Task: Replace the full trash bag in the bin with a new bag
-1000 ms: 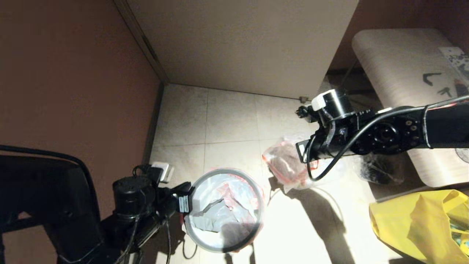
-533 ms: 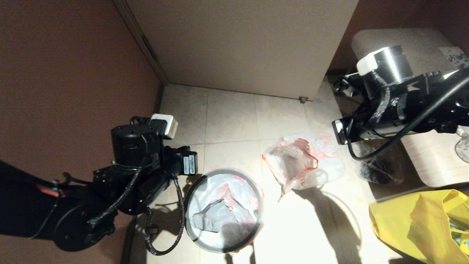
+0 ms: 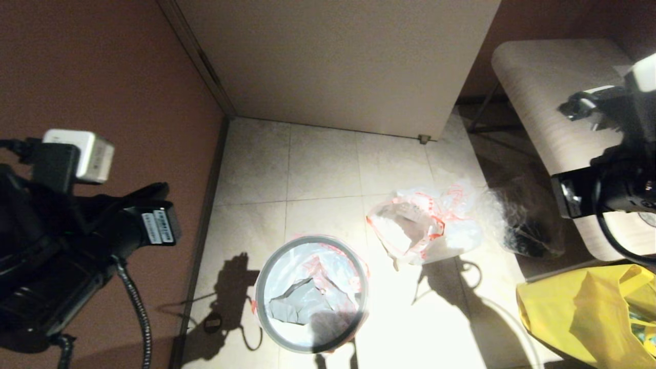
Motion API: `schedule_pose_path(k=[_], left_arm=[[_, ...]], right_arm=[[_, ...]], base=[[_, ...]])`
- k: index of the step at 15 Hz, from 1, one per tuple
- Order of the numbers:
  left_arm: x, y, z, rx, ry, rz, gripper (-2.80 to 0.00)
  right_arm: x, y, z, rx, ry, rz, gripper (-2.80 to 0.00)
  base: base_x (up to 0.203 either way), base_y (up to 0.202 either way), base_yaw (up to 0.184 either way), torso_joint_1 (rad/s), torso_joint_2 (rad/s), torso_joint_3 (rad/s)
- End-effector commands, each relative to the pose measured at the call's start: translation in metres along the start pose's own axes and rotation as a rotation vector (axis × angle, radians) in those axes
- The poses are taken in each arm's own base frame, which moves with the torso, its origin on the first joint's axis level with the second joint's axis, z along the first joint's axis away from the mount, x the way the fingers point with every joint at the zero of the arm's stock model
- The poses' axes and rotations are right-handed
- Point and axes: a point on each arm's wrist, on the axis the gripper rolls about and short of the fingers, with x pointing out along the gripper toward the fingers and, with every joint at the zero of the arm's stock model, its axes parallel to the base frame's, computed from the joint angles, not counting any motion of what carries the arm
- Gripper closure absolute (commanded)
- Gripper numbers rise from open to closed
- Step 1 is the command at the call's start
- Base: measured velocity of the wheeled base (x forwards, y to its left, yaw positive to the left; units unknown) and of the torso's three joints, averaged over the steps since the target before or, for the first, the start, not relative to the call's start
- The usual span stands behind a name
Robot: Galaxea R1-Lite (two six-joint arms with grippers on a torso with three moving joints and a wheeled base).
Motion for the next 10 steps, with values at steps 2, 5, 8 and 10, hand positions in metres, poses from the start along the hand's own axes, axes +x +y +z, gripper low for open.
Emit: schedule_pose_path(k=[2, 5, 8, 10], left_arm=[[-0.031, 0.039, 0.012, -0.068, -0.112, 0.132, 0.0], [-0.067, 0.066, 0.011, -0.112, -0.205, 0.24, 0.0], [-0.113, 0.085, 0.001, -0.163, -0.322, 0.335, 0.0], [-0.146, 0.094, -0.006, -0.203, -0.425, 0.396, 0.0]], right_arm=[[-0.052, -0.034, -0.02, 0.066, -0.094, -0.019, 0.0], [-0.091, -0.062, -0.046, 0.115, -0.135, -0.062, 0.0], [-0.137, -0.087, -0.082, 0.188, -0.172, -0.089, 0.0], [-0.172, -0.102, -0.113, 0.247, -0.224, -0.112, 0.0]], base=[[0.0, 0.0, 0.0, 0.0, 0.0, 0.0], [0.0, 0.0, 0.0, 0.0, 0.0, 0.0], [0.0, 0.0, 0.0, 0.0, 0.0, 0.0], [0.0, 0.0, 0.0, 0.0, 0.0, 0.0]])
